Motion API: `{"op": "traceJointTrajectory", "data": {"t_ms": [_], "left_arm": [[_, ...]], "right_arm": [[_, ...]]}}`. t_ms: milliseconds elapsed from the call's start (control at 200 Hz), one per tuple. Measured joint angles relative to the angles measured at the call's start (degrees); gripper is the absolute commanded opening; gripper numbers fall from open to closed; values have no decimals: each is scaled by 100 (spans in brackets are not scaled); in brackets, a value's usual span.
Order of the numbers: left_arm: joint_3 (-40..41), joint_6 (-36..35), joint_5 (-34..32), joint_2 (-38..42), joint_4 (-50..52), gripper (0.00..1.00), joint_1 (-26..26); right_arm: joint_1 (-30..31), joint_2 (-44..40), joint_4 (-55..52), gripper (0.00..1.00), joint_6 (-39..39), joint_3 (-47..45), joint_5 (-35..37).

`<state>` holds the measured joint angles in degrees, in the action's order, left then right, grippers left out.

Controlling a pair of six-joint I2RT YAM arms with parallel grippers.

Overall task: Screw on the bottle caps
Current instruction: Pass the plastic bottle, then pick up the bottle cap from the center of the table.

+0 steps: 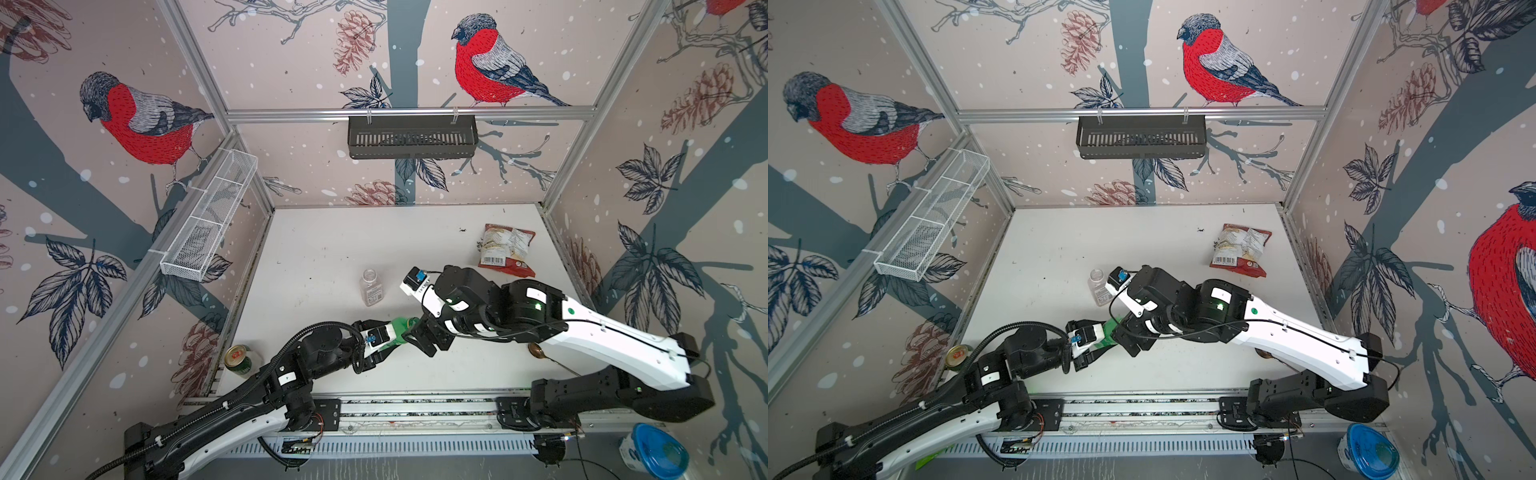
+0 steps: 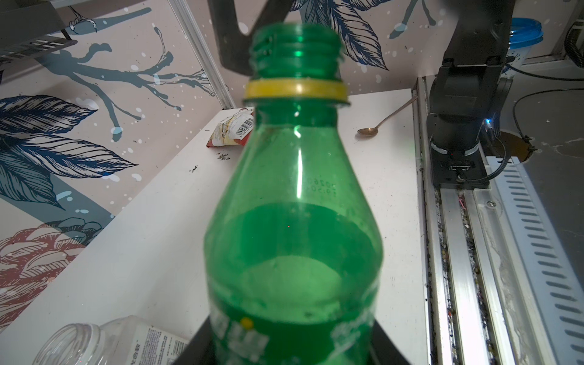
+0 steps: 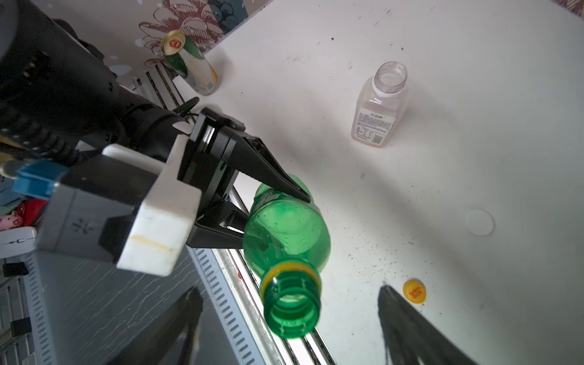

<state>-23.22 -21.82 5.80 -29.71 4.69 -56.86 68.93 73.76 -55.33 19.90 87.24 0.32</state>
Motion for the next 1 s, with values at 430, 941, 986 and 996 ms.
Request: {"op": "traceJointTrajectory", "data": {"t_ms": [430, 941, 986, 996], "left_arm": [[0, 293, -162, 9, -127, 32, 2], [0, 994, -24, 466, -505, 30, 0], [13, 1051, -2, 529, -586, 30, 0], [17, 1078, 2, 542, -608, 30, 0]], "right_arm": [[-1064, -745, 302, 96, 396, -522, -306], [-2828, -568, -63, 87, 809, -1762, -431], [-2828, -459, -94, 86, 850, -1915, -431], [-2828, -435, -96, 85, 855, -1950, -431]]}}
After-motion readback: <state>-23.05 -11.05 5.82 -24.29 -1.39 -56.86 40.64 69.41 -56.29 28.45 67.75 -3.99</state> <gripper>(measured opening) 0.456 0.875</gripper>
